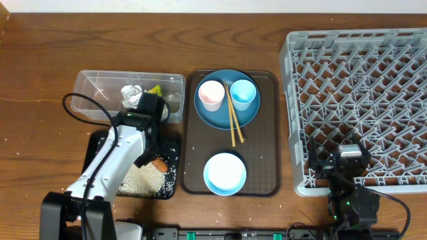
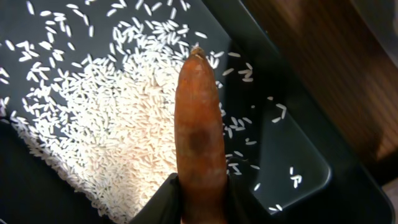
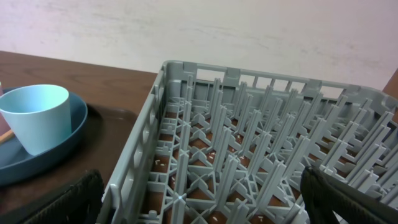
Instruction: Sort waste into correct bins and load items into the dishwasher rack
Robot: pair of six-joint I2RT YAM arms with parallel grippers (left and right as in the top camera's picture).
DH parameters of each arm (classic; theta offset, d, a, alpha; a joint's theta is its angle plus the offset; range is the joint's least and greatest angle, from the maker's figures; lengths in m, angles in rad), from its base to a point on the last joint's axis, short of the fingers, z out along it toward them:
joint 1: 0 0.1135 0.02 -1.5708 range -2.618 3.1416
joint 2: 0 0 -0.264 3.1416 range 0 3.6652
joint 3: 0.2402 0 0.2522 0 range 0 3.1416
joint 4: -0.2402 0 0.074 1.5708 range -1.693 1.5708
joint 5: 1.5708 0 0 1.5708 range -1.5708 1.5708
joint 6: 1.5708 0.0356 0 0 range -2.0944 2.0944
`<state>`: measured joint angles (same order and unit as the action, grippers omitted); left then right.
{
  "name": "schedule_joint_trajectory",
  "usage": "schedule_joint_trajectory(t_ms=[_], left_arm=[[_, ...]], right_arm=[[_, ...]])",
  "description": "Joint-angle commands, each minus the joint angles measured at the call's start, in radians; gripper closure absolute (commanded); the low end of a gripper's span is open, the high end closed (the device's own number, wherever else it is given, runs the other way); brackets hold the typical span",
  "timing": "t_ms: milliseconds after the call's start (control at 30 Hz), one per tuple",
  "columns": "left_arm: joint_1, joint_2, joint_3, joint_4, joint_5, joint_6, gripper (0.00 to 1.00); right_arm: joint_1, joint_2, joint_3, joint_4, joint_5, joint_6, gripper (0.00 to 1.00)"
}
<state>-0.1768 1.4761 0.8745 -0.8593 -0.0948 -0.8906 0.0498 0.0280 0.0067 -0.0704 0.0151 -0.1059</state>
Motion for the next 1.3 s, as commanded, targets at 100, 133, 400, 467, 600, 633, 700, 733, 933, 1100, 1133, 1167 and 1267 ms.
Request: schedule_joint_trajectory(t_ms=[100, 133, 400, 467, 600, 633, 700, 733, 933, 1100, 1133, 1167, 1267], left_arm=[[0.005, -0.006, -0.001, -0.002, 0.04, -0.012, 0.59], [0.005, -0.006, -0.001, -0.002, 0.05, -0.012, 0.59], [0.005, -0.056, 0.04, -0.002, 0.243, 0.135, 0.59], [0.005, -0.091, 0.048, -0.002, 0.321, 0.201, 0.59], [-0.002, -0.165, 0.048, -0.002, 0.507, 0.328, 0.59], [-0.009, -0.182, 0.048, -0.003, 0.556, 0.357, 0.59], [-0.031, -0.211, 0.048, -0.011, 0.608, 0.382, 0.59], [-0.049, -0.224, 0.048, -0.022, 0.613, 0.381, 0.59], [-0.213, -0.241, 0.048, -0.047, 0.603, 0.377, 0.6], [-0.327, -0.242, 0.048, -0.044, 0.509, 0.347, 0.6], [-0.339, -0.242, 0.048, -0.043, 0.49, 0.347, 0.6], [-0.345, -0.242, 0.048, -0.04, 0.481, 0.347, 0.6], [-0.345, -0.242, 0.048, -0.008, 0.475, 0.348, 0.6]], right_arm=[[-0.011, -0.007, -0.001, -0.004, -0.004, 0.014, 0.01], [-0.011, -0.007, -0.001, -0.004, -0.004, 0.014, 0.01], [-0.011, -0.007, -0.001, -0.004, -0.004, 0.014, 0.01], [-0.011, -0.007, -0.001, -0.004, -0.004, 0.014, 0.01], [-0.011, -0.007, -0.001, -0.004, -0.004, 0.014, 0.01], [-0.011, -0.007, -0.001, -0.004, -0.004, 0.014, 0.01], [-0.011, -0.007, -0.001, -0.004, -0.004, 0.014, 0.01], [-0.011, -0.008, -0.001, -0.004, -0.004, 0.014, 0.01], [-0.011, -0.007, -0.001, -0.004, -0.004, 0.014, 0.01], [-0.011, -0.007, -0.001, -0.004, -0.004, 0.015, 0.01], [-0.011, -0.007, -0.001, -0.004, -0.004, 0.014, 0.01], [-0.011, -0.007, -0.001, -0.004, -0.004, 0.015, 0.01], [-0.011, -0.007, -0.001, -0.004, -0.004, 0.014, 0.01]])
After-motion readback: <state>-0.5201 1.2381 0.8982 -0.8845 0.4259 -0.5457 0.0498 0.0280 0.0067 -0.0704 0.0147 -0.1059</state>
